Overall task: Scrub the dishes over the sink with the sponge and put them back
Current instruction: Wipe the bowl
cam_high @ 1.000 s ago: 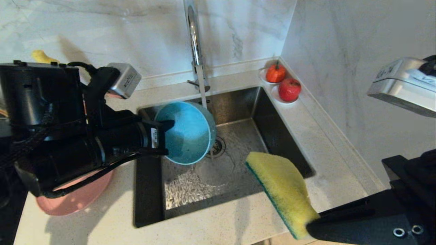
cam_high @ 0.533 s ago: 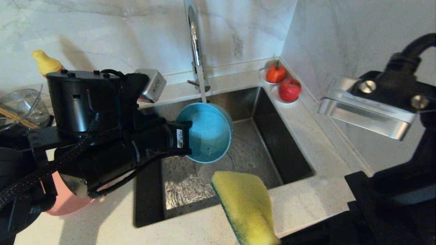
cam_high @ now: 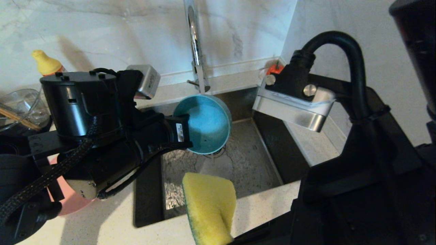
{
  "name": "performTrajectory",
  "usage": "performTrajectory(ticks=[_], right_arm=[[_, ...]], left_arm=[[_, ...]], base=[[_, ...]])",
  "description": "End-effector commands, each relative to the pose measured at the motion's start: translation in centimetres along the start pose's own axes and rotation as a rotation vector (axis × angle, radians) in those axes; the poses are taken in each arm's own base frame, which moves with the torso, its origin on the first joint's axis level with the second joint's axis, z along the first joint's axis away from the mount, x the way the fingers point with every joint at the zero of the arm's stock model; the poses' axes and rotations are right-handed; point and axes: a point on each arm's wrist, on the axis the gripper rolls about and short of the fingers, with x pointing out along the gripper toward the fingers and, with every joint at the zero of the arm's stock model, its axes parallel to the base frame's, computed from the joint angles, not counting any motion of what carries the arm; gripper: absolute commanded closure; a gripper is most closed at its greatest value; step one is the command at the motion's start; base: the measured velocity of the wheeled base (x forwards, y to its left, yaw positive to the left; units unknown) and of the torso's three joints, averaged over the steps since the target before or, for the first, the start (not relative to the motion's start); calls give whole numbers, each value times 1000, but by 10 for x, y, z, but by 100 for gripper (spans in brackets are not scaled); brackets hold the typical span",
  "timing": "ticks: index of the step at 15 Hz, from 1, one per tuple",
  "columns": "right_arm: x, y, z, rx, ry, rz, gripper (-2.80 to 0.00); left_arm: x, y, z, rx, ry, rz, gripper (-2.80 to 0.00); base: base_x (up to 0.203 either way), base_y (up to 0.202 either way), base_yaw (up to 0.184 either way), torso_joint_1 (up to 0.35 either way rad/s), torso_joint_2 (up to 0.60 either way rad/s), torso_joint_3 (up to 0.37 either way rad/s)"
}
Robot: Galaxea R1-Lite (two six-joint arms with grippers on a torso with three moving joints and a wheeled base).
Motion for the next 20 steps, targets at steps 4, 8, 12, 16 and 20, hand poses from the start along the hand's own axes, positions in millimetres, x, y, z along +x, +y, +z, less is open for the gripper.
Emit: performTrajectory(ticks=[4, 8, 12, 16, 20], right_arm=[[15, -2, 4, 7, 15, -25, 0], [19, -5, 10, 27, 1, -34, 0], [25, -15, 16, 51, -7, -62, 0], [21, -29, 25, 82, -42, -98, 0], [6, -35, 33, 99, -99, -109, 0]], left_arm=[[6, -6, 1, -9, -43, 45, 0], [-7, -8, 1, -16, -48, 24, 0], [-11, -9, 2, -22, -54, 14, 0], [-15, -6, -4, -23, -57, 14, 0], [-16, -6, -8, -30, -73, 12, 0]], base=[[0, 0, 0, 0, 0, 0], [0, 0, 0, 0, 0, 0], [0, 0, 0, 0, 0, 0], [0, 0, 0, 0, 0, 0], [0, 0, 0, 0, 0, 0]])
